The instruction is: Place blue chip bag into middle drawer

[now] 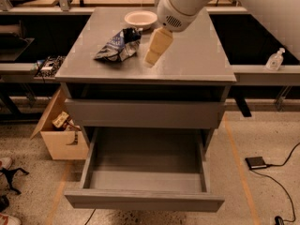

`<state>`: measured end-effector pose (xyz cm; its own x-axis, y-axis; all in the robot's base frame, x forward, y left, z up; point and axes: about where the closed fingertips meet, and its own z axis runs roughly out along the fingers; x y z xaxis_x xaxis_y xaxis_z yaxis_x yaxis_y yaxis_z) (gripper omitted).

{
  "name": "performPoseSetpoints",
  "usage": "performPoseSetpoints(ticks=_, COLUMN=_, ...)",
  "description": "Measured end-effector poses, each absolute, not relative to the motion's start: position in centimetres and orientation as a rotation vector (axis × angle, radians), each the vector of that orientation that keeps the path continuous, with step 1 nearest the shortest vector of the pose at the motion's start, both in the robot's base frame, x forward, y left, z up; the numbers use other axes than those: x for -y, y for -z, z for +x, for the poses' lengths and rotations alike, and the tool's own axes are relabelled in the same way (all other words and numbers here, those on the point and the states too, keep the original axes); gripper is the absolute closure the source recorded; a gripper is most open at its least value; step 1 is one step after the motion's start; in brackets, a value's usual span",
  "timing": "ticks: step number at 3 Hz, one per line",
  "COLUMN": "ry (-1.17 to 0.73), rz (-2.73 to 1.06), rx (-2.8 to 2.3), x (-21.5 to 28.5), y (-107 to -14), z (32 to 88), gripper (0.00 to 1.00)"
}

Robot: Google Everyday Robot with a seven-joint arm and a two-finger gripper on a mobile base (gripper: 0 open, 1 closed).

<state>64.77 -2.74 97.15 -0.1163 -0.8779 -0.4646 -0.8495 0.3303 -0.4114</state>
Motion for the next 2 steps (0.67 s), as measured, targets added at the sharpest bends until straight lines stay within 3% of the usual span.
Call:
performPoseSetpoints(ticks=1, ry=0.066, rz=-1.524, rx=-1.941, x=2.2, y=-96.9, z=65.2, gripper=0.00)
performPoseSetpoints(ticks=2, ry=0.138, rz=-1.571, rx=-1.844, x=-0.1, y=-96.6, z=69.1, gripper=0.00)
